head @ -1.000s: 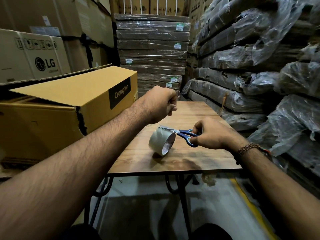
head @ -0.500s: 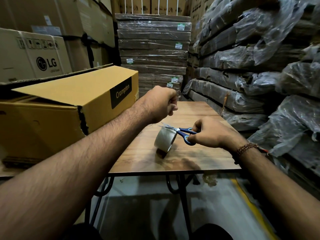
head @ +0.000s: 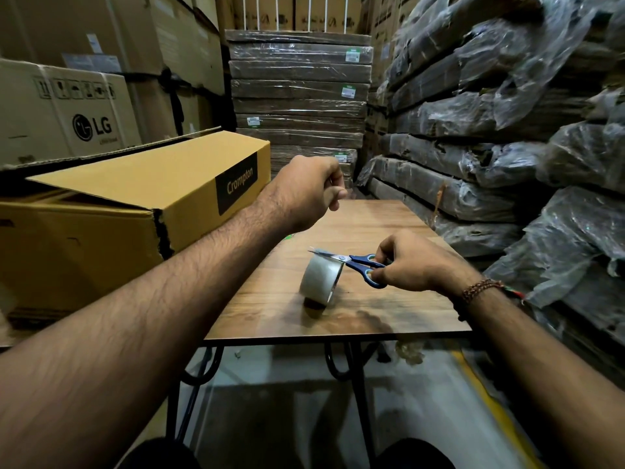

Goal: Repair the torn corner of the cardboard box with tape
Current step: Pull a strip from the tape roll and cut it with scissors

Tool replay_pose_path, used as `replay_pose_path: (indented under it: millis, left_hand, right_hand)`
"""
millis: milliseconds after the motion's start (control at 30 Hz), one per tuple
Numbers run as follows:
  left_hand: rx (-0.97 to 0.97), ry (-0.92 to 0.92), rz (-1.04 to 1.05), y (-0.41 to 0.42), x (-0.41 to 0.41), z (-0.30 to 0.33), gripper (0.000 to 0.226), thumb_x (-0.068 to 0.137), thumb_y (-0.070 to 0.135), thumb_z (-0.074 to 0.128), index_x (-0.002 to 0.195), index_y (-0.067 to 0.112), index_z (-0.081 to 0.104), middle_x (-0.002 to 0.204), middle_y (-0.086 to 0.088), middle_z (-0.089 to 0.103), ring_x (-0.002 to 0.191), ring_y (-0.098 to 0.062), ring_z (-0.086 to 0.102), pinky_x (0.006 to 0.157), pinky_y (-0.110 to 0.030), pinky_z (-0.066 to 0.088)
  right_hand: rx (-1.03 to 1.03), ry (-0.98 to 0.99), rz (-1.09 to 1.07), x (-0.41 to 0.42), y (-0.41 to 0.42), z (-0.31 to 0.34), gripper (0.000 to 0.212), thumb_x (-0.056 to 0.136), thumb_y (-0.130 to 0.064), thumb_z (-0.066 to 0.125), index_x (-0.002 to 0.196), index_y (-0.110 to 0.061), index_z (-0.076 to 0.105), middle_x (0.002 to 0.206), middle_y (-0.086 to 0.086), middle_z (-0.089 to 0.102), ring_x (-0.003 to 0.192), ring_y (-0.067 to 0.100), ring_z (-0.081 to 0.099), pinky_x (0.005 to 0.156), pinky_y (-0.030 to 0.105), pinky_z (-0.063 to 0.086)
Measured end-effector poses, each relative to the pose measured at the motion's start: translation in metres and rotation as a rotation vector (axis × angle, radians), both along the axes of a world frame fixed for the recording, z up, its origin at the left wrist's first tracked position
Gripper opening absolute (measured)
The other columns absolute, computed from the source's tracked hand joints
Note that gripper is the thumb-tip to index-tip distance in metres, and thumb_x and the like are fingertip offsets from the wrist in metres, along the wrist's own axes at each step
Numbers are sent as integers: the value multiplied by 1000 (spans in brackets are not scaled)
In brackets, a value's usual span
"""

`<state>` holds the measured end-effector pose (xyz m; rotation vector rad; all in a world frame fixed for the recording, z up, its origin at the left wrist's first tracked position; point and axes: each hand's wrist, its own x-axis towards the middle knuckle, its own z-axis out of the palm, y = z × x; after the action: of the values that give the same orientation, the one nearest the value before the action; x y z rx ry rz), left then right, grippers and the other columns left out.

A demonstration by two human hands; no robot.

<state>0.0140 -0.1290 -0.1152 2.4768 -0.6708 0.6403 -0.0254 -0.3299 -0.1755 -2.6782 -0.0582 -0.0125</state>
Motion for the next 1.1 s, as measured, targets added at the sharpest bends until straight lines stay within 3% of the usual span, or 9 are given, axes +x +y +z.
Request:
replay_pose_path:
  millis: [167,300,467,600,667,800,900,1000,1100]
  left_hand:
    - [-52,-45,10,3,0,9,8,98,29,68,92,25,67,74,9,75,68,-2,69,71,-35,62]
    - [-172,-66,50,9,3,11,11,95,28,71,86,22,67,70,8,76,64,-2,71,68,-36,64]
    - [-273,-21,119,14,5,4,11,94,26,70,86,20,68,69,8,76,57,3,68,70,-33,63]
    - [-338,27,149,16,8,-2,11,95,26,70,87,19,68,71,7,77,47,11,62,65,-25,58]
    - [-372,42,154,16,8,-2,11,95,25,71,88,18,69,71,6,78,47,12,63,66,-25,60]
    - [-395,50,168,18,5,3,14,89,30,78,85,20,70,72,6,78,62,-5,74,71,-38,65]
    - [-383,74,165,20,-2,8,19,84,32,84,86,21,69,74,4,78,59,-12,76,67,-39,65]
    - [-367,84,162,21,-11,12,21,84,30,86,88,19,69,74,3,77,56,-13,76,61,-33,64]
    - [-362,133,143,23,-20,18,21,86,29,84,89,16,69,73,2,78,57,-16,77,48,-25,55]
  right_hand:
    - [43,-17,-38,5,1,-3,15,89,-23,83,92,-9,78,85,-4,70,83,19,63,70,34,50]
    - [107,-50,-100,12,0,-12,18,88,-23,84,84,-6,79,76,-5,69,73,19,59,67,33,47]
    - [581,181,-105,17,1,-13,9,98,-17,70,98,-10,64,97,8,58,74,18,66,63,38,64]
    - [660,120,-253,26,-3,-10,24,97,-23,75,111,-6,67,98,6,60,73,19,67,57,31,59]
    - [602,40,-352,34,-13,-16,30,92,-29,80,103,-2,73,89,8,70,70,21,65,58,30,53]
    - [117,-42,-503,40,-25,-31,46,77,-50,87,72,-8,69,76,9,68,80,30,65,62,31,48]
    - [-4,-93,-582,41,-25,-46,45,73,-39,94,63,-11,59,80,10,67,79,30,63,52,25,37]
    - [-66,-104,-601,46,-19,-54,28,79,-21,90,71,-11,65,94,13,74,91,31,73,63,27,50]
    - [-155,-53,-573,47,-13,-49,20,87,-20,84,100,-7,77,108,13,74,102,29,74,71,32,54]
